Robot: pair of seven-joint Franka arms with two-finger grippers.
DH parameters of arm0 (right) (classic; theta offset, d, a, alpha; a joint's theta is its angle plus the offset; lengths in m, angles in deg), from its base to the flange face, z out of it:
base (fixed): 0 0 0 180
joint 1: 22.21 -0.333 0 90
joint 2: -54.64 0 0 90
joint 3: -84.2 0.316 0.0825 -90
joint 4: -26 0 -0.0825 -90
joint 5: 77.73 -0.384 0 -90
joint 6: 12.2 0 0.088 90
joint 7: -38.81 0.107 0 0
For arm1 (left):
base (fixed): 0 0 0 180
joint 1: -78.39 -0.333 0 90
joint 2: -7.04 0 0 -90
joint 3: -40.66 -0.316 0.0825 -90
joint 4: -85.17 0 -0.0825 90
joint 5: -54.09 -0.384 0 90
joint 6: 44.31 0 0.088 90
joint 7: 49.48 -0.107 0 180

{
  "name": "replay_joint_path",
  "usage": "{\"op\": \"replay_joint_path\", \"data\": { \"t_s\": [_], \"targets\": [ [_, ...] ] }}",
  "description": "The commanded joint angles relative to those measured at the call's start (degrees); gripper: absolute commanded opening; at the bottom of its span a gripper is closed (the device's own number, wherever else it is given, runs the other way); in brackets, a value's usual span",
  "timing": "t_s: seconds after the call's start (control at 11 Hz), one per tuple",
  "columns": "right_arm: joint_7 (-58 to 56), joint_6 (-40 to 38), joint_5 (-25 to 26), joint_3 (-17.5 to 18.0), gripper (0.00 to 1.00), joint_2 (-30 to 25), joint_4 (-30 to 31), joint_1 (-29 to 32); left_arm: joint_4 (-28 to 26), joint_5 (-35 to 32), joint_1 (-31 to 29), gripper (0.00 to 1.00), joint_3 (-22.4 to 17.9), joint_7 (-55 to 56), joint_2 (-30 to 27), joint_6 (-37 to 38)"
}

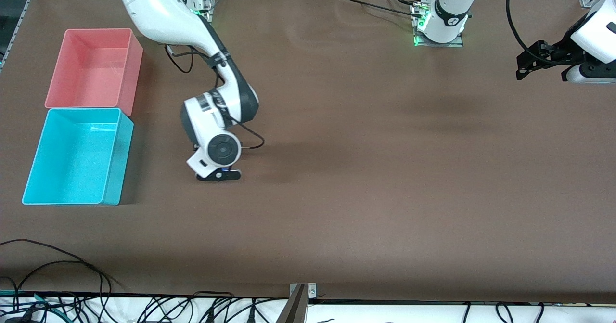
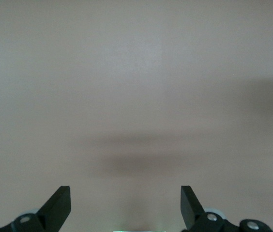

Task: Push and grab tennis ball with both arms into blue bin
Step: 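Carry the ball with the right gripper into the blue bin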

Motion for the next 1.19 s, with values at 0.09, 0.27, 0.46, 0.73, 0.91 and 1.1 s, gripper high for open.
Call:
{"op": "replay_joint_path", "data": {
  "t_s": [0.09,0.27,0.46,0.73,0.91,1.1],
  "targets": [
    [-9.02,-9.6,-7.17,0.31,0.3,-5.22,-8.35,10.47,2.11,0.78,0.07,1.0,-0.31,0.3,0.96,1.54],
    [-9.74,-10.12,-8.15,0.14,0.31,-6.55,-8.36,11.63,2.02,0.78,0.07,1.0,-0.31,0.3,0.96,1.54],
    [-11.14,-12.22,-8.16,-0.56,0.3,-7.51,-8.36,14.69,2.11,0.78,0.07,1.0,-0.31,0.3,0.96,1.54],
    [-23.76,-17.33,-7.81,-1.44,0.36,-8.92,-6.52,22.16,2.11,0.78,0.07,1.0,-0.31,0.3,0.96,1.54],
    [-30.09,-17.08,-7.71,-5.29,0.32,-11.63,-1.7,22.35,2.11,0.78,0.07,1.0,-0.31,0.3,0.96,1.54],
    [-38.87,-16.55,-8.24,-10.73,0.28,-12.35,1.29,22.7,2.11,0.78,-0.01,1.0,-0.4,0.22,0.96,1.54]
  ]
}}
